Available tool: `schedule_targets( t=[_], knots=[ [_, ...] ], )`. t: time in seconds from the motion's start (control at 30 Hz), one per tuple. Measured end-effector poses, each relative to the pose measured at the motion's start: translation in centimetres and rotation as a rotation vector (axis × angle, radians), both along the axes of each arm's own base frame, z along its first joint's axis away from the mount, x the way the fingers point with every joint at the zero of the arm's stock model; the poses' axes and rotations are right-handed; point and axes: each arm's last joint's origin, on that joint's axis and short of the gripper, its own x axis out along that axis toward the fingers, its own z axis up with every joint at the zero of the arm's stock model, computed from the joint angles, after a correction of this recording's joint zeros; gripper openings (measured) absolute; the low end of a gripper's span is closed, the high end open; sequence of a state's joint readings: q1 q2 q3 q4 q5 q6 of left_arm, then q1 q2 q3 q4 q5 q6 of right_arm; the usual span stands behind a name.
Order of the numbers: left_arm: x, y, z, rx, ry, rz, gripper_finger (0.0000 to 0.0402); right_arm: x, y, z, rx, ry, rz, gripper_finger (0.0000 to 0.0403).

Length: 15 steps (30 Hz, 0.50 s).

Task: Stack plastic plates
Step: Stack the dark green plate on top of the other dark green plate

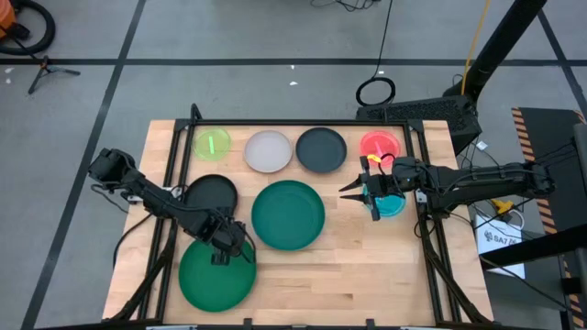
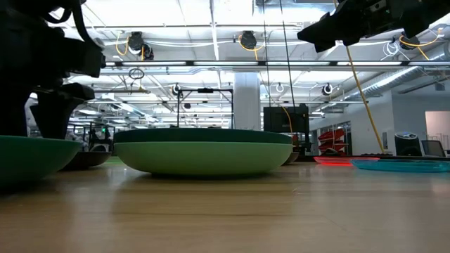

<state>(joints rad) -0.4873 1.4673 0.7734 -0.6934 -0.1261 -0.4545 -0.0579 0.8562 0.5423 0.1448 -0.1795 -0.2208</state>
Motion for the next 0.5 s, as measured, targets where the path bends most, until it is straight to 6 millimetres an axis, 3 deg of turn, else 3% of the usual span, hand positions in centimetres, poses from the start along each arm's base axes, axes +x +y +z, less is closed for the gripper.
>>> schedule_targets(
  t=[0.17,0.5],
  knots=[
    [0.01,0.03,-0.01,0.006,-0.002,0.001,0.0227,0.0,0.0,0.0,0.002,0.0,-0.001,0.0072],
    [0.01,0.04,-0.01,0.005,-0.003,0.02,0.0126,0.0,-0.01,0.0,0.003,0.0,-0.001,0.0072]
  ],
)
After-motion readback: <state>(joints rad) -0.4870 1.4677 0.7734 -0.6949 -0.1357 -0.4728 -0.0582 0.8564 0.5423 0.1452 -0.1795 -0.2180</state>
